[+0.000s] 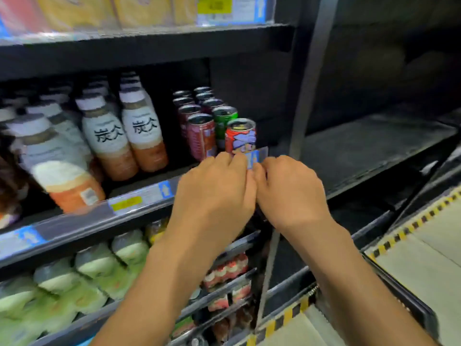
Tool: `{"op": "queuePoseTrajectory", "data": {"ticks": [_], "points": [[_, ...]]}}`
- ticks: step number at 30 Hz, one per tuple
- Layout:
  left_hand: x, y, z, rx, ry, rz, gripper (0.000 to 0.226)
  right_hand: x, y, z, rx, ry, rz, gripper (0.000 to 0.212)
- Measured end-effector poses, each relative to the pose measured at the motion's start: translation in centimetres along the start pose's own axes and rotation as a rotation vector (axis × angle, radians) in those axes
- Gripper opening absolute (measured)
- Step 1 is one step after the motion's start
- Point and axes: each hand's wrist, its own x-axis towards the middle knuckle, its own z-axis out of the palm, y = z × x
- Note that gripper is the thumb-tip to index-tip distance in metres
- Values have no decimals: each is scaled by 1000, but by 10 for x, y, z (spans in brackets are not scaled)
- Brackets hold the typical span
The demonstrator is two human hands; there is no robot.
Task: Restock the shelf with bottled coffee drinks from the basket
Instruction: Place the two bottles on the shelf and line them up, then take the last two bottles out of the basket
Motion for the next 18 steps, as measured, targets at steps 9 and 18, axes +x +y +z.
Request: {"op": "queuePoseTrajectory", "data": {"ticks": [9,18], "points": [[76,249,183,-97,-408,358,21,-39,310,-11,-143,-208,541,39],[92,458,419,-128,-826,636,14,-95,575,44,-196,-451,860,35]]}}
